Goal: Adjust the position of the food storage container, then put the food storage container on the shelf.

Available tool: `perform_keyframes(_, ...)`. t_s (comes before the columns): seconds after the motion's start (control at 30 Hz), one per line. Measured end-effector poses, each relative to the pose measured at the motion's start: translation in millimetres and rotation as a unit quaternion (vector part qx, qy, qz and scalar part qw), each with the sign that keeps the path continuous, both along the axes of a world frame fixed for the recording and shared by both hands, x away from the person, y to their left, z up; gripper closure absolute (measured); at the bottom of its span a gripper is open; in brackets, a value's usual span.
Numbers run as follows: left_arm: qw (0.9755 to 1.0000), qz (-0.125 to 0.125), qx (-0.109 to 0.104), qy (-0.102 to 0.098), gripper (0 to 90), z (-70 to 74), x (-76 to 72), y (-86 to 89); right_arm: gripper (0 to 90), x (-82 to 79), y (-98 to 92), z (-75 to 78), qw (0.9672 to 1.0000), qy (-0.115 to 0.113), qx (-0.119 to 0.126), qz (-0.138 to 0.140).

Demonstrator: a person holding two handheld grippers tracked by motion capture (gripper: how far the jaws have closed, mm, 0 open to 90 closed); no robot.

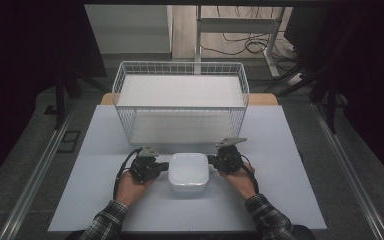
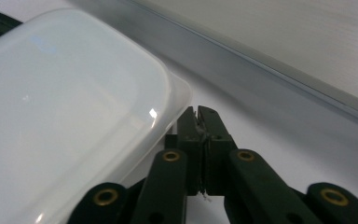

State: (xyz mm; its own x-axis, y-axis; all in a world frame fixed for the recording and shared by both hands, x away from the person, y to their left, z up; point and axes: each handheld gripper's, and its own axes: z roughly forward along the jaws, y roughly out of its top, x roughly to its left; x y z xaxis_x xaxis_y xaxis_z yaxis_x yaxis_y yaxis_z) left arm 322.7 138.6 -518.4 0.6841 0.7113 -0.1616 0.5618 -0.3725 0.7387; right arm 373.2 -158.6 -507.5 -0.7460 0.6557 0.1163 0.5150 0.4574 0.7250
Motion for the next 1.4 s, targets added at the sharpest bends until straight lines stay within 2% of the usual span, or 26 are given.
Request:
perform_keyframes(0.03,0.9999,0.007,0.005,-0.006,86.9,1.4,-0.9,2.0,84.4,-0.5,-1.3,1.7,1.0000,-0.004,-0.003,0.003)
perform_keyframes(0.1,0.9996,0.015,0.014,-0.021,78.9,4.5,-4.5,9.1,81.6,-3.8,-7.1,7.6,0.9994,-0.029,-0.017,0.001)
perform_keyframes(0.23,0.9992,0.022,-0.003,-0.032,57.5,7.6,-15.3,20.0,70.2,-17.6,-25.0,19.8,0.9988,-0.049,-0.006,-0.002)
perform_keyframes(0.3,0.9988,0.028,0.000,-0.041,46.5,8.3,-22.4,22.4,62.7,-26.4,-33.1,21.7,0.9982,-0.060,-0.005,0.000)
perform_keyframes(0.47,0.9970,0.051,-0.022,-0.054,21.7,8.1,-37.3,30.3,30.9,-38.4,-47.7,17.4,0.9977,-0.066,0.010,0.010)
perform_keyframes(0.5,0.9970,0.051,-0.022,-0.054,16.9,8.1,-37.3,30.3,30.9,-38.4,-47.7,17.4,0.9977,-0.066,0.010,0.010)
perform_keyframes(0.53,0.9970,0.049,-0.033,-0.049,11.5,5.7,-40.8,33.4,21.0,-40.9,-50.3,13.9,0.9977,-0.066,0.004,0.015)
perform_keyframes(0.6,0.9975,0.040,-0.037,-0.044,6.1,2.9,-43.4,34.2,14.0,-43.4,-51.2,9.8,0.9980,-0.062,-0.002,0.013)
perform_keyframes(0.7,0.9978,0.031,-0.021,-0.055,3.8,1.2,-45.1,31.7,8.2,-45.1,-50.6,7.1,0.9982,-0.059,-0.004,0.010)
perform_keyframes(0.8,0.9972,0.025,-0.023,-0.067,4.3,1.0,-44.8,31.1,4.2,-45.3,-48.3,7.3,0.9980,-0.063,-0.009,0.007)
perform_keyframes(0.9,0.9970,0.026,-0.019,-0.070,4.5,0.5,-44.1,31.3,2.7,-45.1,-48.0,7.9,0.9980,-0.062,-0.004,0.008)
perform_keyframes(1.03,0.9965,0.021,-0.023,-0.078,4.8,2.0,-43.0,30.9,2.5,-44.1,-47.5,10.4,0.9982,-0.057,0.015,0.013)
perform_keyframes(1.2,0.9964,0.011,-0.042,-0.073,5.0,9.7,-40.3,23.6,2.4,-44.0,-42.3,13.3,0.9980,-0.054,0.025,0.023)
perform_keyframes(1.27,0.9965,0.009,-0.042,-0.072,4.3,11.6,-39.5,21.2,2.5,-44.0,-39.2,15.6,0.9980,-0.052,0.025,0.024)
perform_keyframes(1.33,0.9966,0.013,-0.034,-0.074,1.5,16.9,-36.8,13.6,2.4,-44.2,-35.9,17.8,0.9980,-0.052,0.028,0.021)
perform_keyframes(1.4,0.9970,0.007,-0.041,-0.065,0.9,18.4,-33.6,9.3,2.1,-44.2,-32.9,20.4,0.9979,-0.054,0.031,0.020)
